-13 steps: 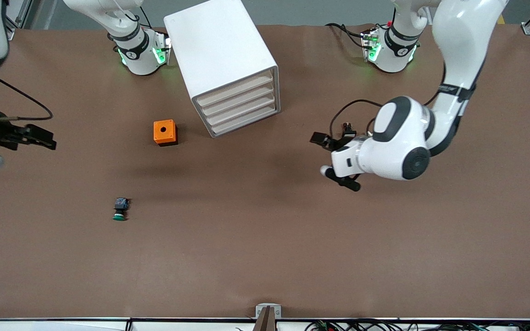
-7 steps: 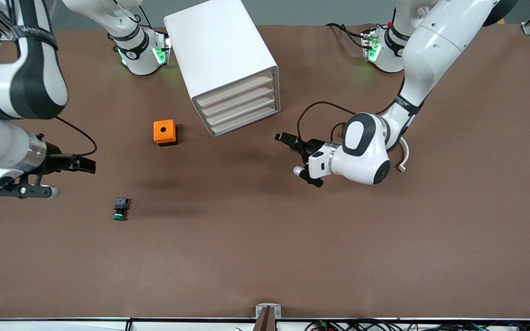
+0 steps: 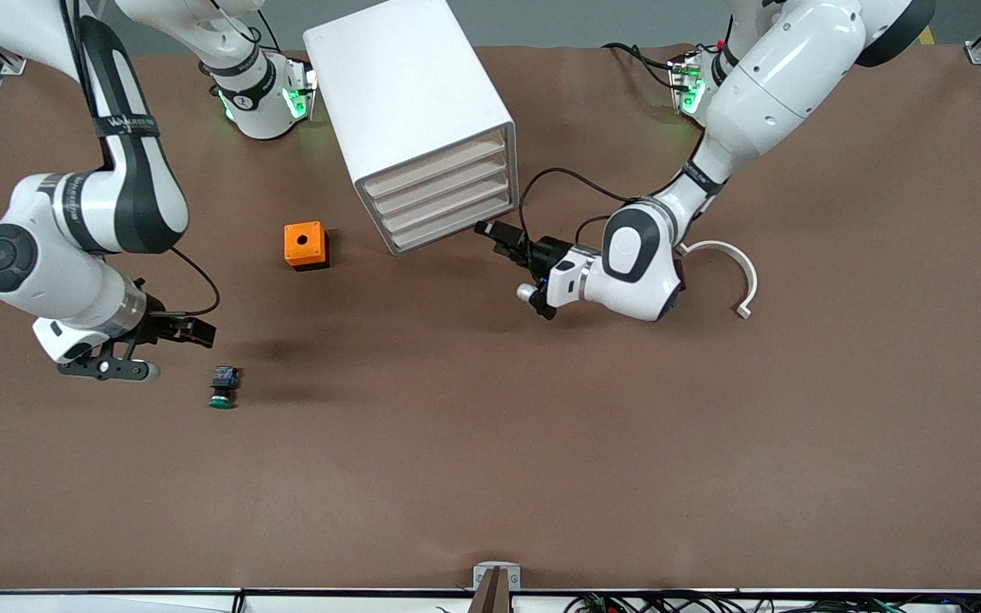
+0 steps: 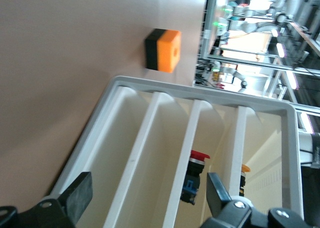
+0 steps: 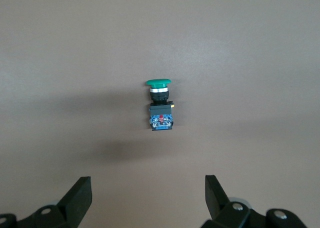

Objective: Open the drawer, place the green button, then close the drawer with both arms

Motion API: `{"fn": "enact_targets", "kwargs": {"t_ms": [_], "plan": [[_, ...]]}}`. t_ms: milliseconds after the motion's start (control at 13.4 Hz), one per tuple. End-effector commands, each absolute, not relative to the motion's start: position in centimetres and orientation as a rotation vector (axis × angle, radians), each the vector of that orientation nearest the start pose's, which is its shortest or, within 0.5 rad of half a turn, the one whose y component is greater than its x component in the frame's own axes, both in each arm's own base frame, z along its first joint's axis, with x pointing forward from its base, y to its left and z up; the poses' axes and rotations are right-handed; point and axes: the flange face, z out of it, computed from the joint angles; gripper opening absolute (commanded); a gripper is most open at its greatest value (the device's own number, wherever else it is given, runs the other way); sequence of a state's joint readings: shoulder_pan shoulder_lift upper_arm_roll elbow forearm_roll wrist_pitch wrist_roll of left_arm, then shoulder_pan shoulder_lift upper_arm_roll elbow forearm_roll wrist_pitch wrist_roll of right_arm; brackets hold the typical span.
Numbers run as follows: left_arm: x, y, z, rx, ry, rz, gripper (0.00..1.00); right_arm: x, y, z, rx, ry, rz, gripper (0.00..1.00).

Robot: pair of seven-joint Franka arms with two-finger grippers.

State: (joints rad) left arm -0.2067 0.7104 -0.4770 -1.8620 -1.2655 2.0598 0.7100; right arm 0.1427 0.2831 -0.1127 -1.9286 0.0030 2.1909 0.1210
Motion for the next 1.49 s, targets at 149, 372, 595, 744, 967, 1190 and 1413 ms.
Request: {"fn": "enact_targets", "kwargs": {"t_ms": [149,372,595,744,967,1190,1413], "plan": [[43.8,-42.4,16.2,1.803,-0.399,-0.399,1.00,61.7,2.5,29.8,-3.173,0.228,-0.003,1.00],[42.5,-42.6,15.0,1.792,-0.435,-0.395,1.00,62.8,2.1,27.5,-3.183,0.229,-0.020,1.00],[41.6,-43.4,14.8,1.775,-0.439,-0.385,0.90,63.7,1.5,24.6,-3.192,0.237,-0.027,1.00],[40.4,-44.5,14.5,1.742,-0.444,-0.356,0.82,63.7,1.2,22.6,-3.194,0.241,-0.032,1.00],[39.0,-45.5,13.5,1.707,-0.462,-0.330,0.77,63.6,0.6,20.1,-3.192,0.265,0.000,1.00],[38.1,-45.8,12.5,1.692,-0.456,-0.324,0.77,64.0,0.8,19.1,-3.194,0.262,0.011,1.00],[37.2,-46.6,11.8,1.686,-0.452,-0.307,0.75,63.9,0.8,18.6,-3.196,0.260,0.023,1.00]]}}
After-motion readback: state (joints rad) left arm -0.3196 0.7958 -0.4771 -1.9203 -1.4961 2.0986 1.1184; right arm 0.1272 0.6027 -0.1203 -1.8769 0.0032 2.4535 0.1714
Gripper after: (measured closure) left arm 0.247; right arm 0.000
